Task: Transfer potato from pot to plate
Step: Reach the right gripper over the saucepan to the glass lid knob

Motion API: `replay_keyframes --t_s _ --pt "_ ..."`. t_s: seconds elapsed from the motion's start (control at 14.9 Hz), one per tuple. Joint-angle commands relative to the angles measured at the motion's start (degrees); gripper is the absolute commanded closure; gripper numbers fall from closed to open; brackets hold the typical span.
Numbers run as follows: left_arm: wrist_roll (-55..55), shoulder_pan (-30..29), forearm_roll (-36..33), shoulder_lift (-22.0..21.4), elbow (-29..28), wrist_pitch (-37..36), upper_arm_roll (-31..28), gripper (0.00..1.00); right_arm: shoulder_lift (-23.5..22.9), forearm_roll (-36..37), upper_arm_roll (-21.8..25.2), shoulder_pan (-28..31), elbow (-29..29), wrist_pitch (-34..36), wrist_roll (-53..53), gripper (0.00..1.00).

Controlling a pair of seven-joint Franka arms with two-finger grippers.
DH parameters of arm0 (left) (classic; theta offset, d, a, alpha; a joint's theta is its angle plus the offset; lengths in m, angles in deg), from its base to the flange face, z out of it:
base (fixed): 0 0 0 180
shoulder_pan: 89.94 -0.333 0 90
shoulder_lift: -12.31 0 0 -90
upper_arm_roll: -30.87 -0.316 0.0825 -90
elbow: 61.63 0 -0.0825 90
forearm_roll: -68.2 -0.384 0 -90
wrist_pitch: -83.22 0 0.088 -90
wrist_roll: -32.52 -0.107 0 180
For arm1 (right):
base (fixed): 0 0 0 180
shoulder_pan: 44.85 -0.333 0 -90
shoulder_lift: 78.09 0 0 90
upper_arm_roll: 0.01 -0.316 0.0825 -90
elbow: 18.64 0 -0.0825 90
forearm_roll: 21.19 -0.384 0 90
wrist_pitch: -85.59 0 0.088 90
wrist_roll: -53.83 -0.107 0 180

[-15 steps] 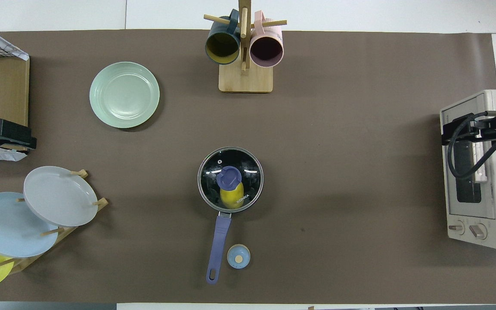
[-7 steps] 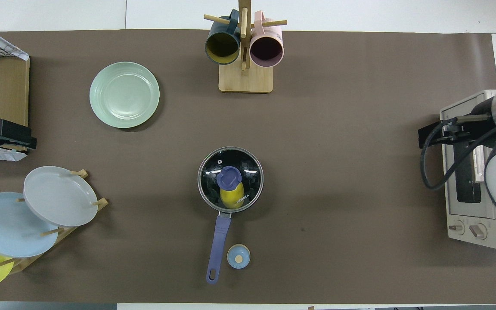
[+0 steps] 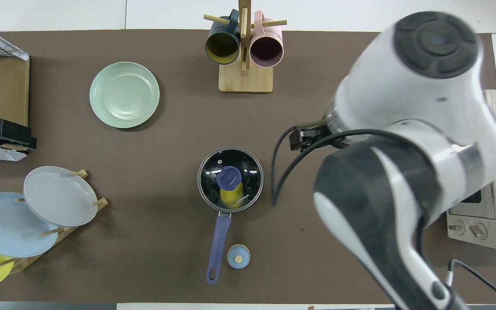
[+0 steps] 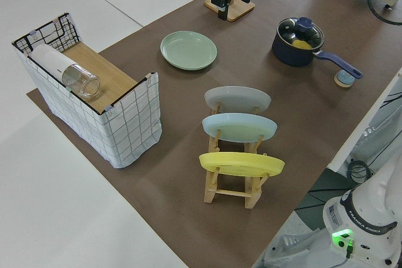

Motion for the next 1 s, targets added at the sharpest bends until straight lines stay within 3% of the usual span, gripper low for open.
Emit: replay_keyframes --t_s 0.0,0.13,0.54,0.94 --pt "0.61 0.0 -0.82 -1.51 -1.59 0.0 -0.08 0.0 -6.05 3.54 -2.81 -4.79 2.94 -3.07 -9.73 0.0" --pt "0.61 0.0 -0.82 -1.51 -1.59 0.0 -0.08 0.0 -7.12 4.68 -2.81 -8.23 0.5 -8.69 -13.18 0.0" --pt "0.61 0.0 -0.82 -1.51 -1.59 0.0 -0.08 0.0 -6.69 5.82 -2.81 -9.91 -8.38 -20.38 -14.77 0.0" --pt "0.61 0.0 -0.82 -1.51 -1.59 0.0 -0.08 0.0 -6.42 8.11 -2.81 -11.93 -14.02 -25.4 -14.86 0.03"
